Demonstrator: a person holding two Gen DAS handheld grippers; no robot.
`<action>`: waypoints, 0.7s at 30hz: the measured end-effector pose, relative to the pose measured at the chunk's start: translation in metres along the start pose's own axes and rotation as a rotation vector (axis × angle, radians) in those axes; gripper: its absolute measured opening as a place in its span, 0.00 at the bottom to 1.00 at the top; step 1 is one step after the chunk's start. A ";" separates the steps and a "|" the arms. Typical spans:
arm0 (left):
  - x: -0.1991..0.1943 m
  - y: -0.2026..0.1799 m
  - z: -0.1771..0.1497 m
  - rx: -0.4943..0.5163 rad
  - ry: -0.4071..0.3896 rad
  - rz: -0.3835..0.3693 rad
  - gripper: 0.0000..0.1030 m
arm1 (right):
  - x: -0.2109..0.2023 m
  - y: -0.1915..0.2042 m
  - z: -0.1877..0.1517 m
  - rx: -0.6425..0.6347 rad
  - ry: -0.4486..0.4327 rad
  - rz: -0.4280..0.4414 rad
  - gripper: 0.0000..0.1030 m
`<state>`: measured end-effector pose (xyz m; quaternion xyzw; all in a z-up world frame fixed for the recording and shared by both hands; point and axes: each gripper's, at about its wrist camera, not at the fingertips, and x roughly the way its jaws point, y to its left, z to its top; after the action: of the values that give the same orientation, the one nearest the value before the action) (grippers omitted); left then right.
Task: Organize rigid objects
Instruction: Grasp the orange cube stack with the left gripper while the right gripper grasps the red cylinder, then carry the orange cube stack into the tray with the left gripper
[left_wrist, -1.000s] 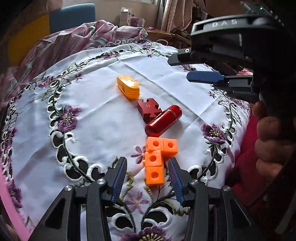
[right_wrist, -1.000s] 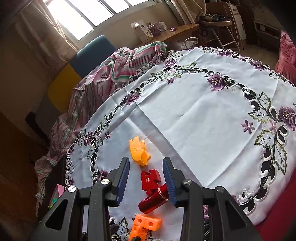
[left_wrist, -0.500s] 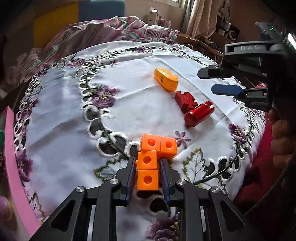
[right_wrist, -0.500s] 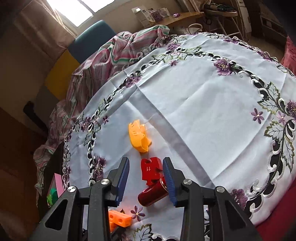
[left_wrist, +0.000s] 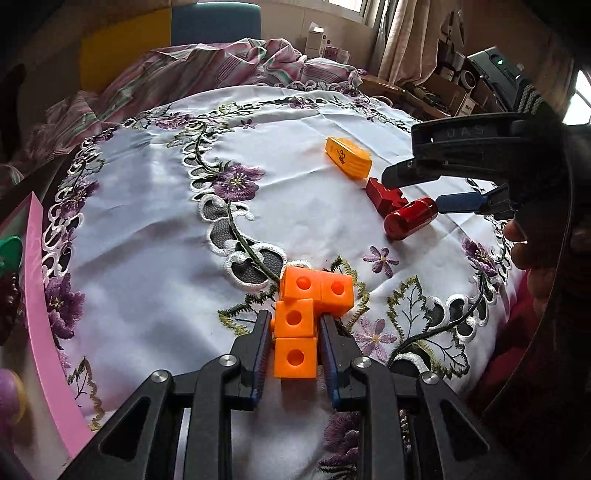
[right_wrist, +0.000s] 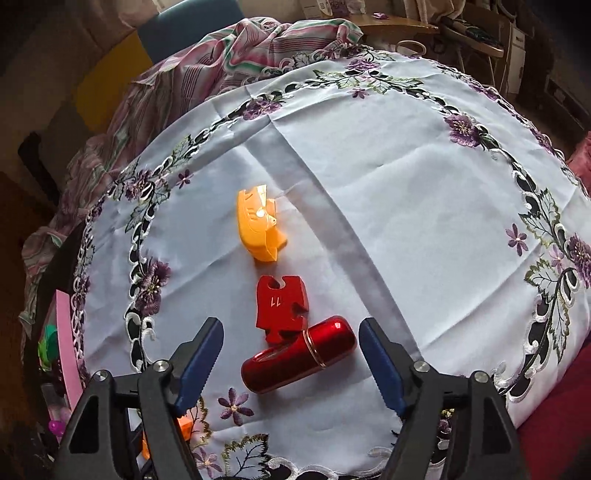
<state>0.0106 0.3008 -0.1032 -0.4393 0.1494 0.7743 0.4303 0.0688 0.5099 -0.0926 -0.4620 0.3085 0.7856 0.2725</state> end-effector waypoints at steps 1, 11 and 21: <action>0.000 0.000 0.000 -0.002 0.000 -0.003 0.25 | 0.000 0.003 -0.001 -0.021 0.000 -0.016 0.76; -0.001 0.004 0.000 -0.020 -0.001 -0.021 0.25 | 0.012 0.022 -0.006 -0.168 0.031 -0.140 0.80; -0.005 0.005 0.000 -0.032 0.003 -0.014 0.25 | 0.016 0.038 -0.013 -0.258 0.044 -0.162 0.74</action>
<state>0.0077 0.2951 -0.0999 -0.4482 0.1344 0.7729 0.4286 0.0418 0.4774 -0.1034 -0.5335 0.1727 0.7839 0.2665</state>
